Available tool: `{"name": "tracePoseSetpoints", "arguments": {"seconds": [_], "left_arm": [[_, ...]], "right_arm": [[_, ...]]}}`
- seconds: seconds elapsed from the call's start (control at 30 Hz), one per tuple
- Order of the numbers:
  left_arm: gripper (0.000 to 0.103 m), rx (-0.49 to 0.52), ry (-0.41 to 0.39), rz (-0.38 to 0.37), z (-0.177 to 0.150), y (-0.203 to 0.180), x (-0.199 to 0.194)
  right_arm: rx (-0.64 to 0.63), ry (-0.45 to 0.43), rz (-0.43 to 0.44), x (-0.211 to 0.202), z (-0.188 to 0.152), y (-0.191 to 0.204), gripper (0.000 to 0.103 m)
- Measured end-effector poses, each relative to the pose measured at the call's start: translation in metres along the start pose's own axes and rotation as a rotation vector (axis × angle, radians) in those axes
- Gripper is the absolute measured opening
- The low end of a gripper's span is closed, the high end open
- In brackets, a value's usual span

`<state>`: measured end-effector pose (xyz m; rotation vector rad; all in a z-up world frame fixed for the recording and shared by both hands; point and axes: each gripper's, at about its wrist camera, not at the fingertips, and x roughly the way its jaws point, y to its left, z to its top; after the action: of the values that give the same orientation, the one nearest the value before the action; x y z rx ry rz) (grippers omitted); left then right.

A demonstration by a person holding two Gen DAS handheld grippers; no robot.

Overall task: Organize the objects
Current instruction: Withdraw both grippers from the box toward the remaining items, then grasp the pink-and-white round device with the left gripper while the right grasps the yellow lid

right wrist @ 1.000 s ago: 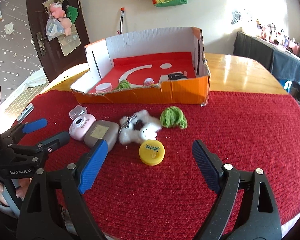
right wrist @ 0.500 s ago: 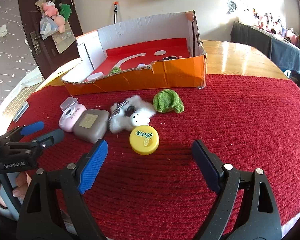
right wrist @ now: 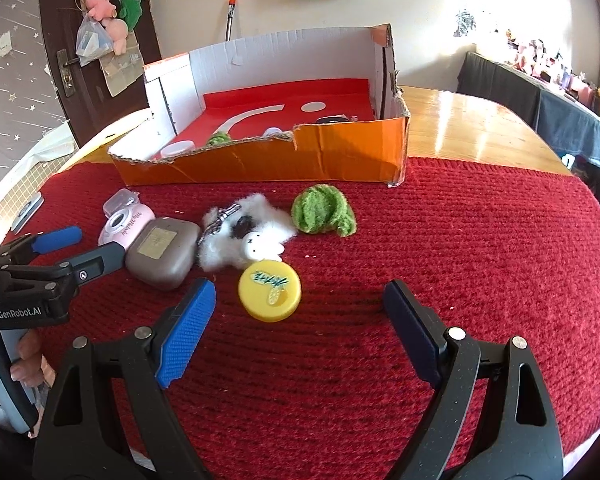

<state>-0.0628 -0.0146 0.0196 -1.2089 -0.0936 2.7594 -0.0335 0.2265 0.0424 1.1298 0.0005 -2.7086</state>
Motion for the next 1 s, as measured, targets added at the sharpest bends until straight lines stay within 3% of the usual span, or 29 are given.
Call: {"name": "tracePoseSetpoints", "arguments": {"seconds": [0.2, 0.37, 0.53, 0.73, 1.0], "left_arm": [[0.103, -0.016, 0.006, 0.024, -0.001, 0.018, -0.004], [0.102, -0.006, 0.011, -0.036, 0.003, 0.014, -0.004], [0.09, 0.072, 0.006, -0.053, 0.008, -0.003, -0.004], [0.084, 0.148, -0.031, -0.1, 0.015, -0.014, -0.013], [0.068, 0.182, 0.012, -0.13, 0.022, -0.016, 0.002]], "right_arm": [[0.009, -0.003, -0.01, -0.001, 0.0, -0.01, 0.087], [-0.007, -0.009, 0.011, -0.001, 0.0, -0.011, 0.087], [-0.025, -0.014, 0.029, -0.002, -0.001, -0.01, 0.087], [-0.021, -0.015, 0.054, -0.003, -0.001, -0.013, 0.087], [-0.022, -0.022, 0.062, -0.002, 0.001, -0.014, 0.087]]}}
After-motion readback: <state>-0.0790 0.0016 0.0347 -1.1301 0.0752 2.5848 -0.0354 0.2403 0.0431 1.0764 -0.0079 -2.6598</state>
